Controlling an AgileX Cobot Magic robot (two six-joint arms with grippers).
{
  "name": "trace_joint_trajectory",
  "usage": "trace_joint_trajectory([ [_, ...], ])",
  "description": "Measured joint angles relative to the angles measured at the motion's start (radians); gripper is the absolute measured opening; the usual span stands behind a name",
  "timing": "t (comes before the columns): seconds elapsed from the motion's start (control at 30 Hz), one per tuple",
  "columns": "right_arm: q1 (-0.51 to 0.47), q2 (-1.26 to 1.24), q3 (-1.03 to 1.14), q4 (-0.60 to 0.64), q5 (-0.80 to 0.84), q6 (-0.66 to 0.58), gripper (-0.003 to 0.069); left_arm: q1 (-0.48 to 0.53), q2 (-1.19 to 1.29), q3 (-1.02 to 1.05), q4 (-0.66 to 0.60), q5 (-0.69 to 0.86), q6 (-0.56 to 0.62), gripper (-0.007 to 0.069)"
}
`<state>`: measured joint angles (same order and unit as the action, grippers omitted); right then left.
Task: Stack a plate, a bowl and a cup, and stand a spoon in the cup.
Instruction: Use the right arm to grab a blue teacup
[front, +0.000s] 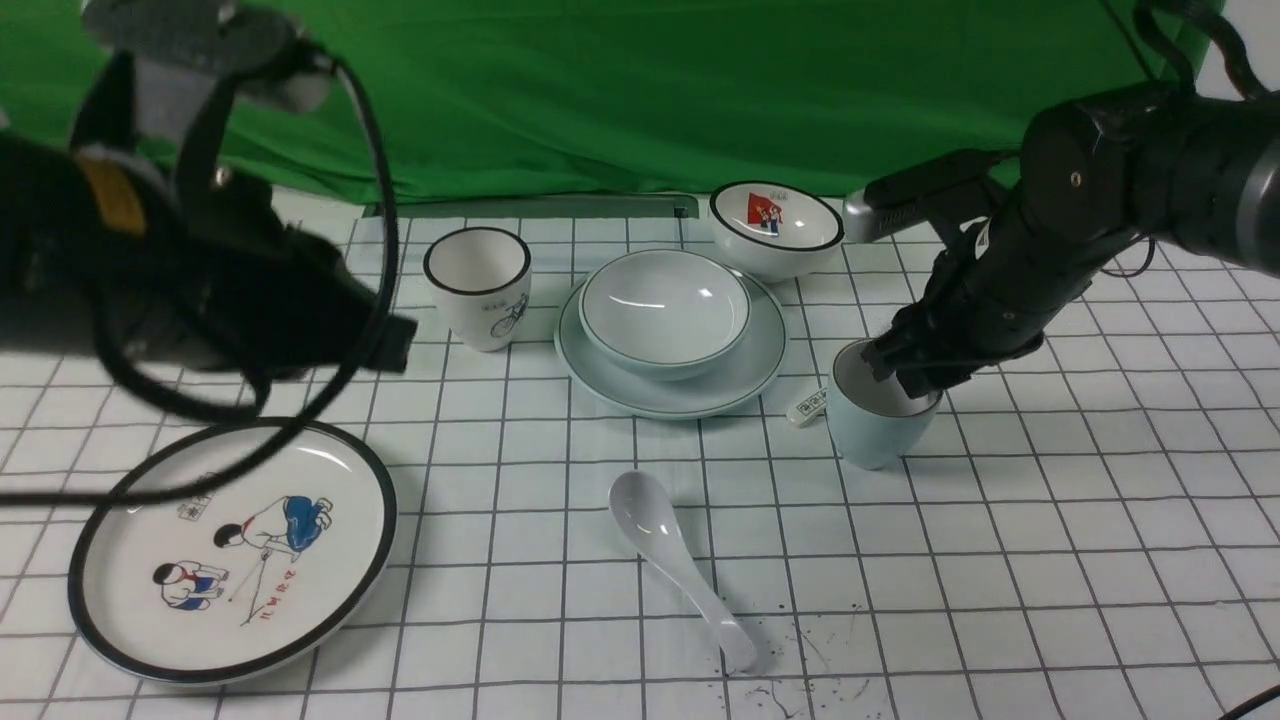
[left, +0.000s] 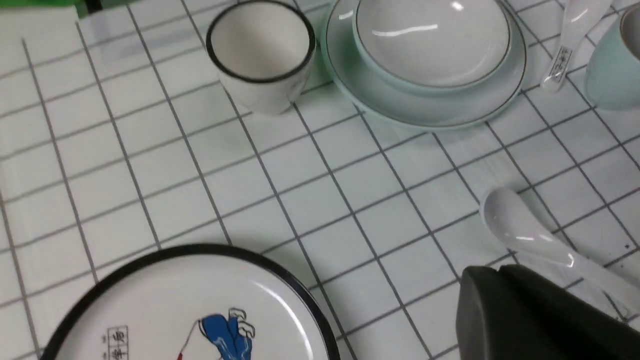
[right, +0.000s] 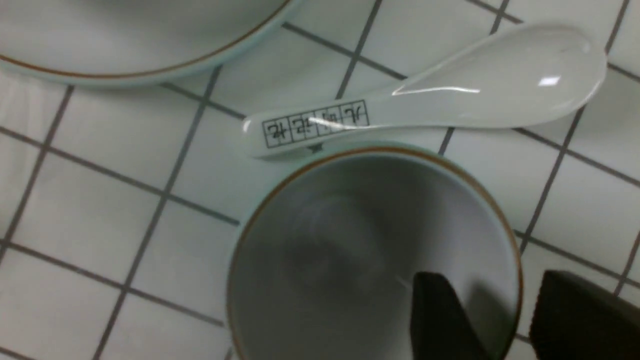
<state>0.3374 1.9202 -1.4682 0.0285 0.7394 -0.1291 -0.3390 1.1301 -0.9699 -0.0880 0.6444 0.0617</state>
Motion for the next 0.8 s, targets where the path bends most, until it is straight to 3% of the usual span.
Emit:
trace_joint_trajectory([
  [0.1, 0.0, 0.0, 0.0, -0.004, -0.008, 0.0, 0.012, 0.0, -0.024, 0.103, -0.012, -0.079, -0.017, -0.0037],
  [0.17, 0.0, 0.001, 0.0, -0.004, -0.015, -0.001, 0.0069, 0.0, -0.024, 0.145, -0.022, -0.125, -0.029, -0.0037],
  [0.53, 0.0, -0.002, -0.032, -0.004, 0.027, -0.026, 0.0063, 0.0, 0.002, 0.19, -0.088, -0.24, -0.034, -0.0036],
  [0.67, 0.008, -0.038, -0.152, 0.009, 0.091, -0.04, 0.0063, 0.0, 0.013, 0.19, -0.115, -0.243, -0.034, -0.0036],
  [0.8, 0.076, -0.031, -0.338, 0.092, 0.074, -0.092, 0.0063, 0.0, 0.048, 0.19, -0.14, -0.254, -0.034, -0.0036],
])
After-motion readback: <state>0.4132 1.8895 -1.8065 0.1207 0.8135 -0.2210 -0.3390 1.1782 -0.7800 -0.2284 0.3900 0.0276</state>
